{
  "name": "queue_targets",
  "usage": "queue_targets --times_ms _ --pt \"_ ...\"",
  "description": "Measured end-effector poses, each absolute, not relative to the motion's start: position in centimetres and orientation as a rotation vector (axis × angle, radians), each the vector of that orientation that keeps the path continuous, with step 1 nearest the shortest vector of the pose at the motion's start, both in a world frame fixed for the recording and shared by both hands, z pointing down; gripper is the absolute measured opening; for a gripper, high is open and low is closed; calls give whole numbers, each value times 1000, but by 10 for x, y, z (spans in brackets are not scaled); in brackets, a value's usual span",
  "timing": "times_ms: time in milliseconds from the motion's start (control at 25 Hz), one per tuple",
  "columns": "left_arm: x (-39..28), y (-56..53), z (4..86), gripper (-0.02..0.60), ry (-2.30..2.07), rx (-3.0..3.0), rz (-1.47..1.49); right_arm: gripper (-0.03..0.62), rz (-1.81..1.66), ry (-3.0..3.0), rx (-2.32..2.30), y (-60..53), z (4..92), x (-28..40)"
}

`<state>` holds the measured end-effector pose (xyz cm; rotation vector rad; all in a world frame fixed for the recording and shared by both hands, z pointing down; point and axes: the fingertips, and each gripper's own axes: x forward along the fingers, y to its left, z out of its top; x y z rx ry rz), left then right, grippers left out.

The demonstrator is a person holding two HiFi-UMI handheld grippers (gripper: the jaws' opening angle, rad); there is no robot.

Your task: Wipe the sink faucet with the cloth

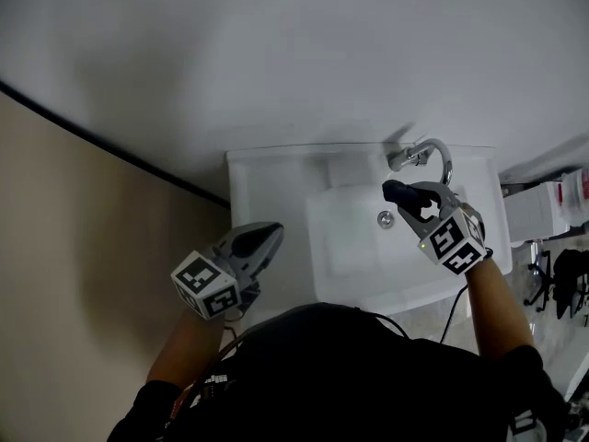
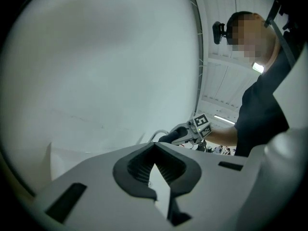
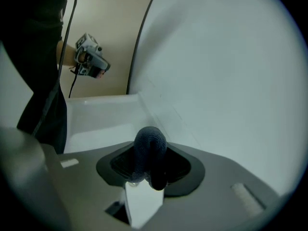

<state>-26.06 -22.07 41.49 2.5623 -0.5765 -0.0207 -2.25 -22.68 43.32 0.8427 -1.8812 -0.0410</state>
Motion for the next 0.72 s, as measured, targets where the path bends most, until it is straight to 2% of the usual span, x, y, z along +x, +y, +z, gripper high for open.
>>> queue_targets --times_ms 520,720 --pt "-308 -281 433 -8 -641 2601 -63 143 -203 -1229 421 -296 528 -3" --pt "-311 -285 444 -8 -620 2543 -127 143 -233 -973 344 -332 558 38"
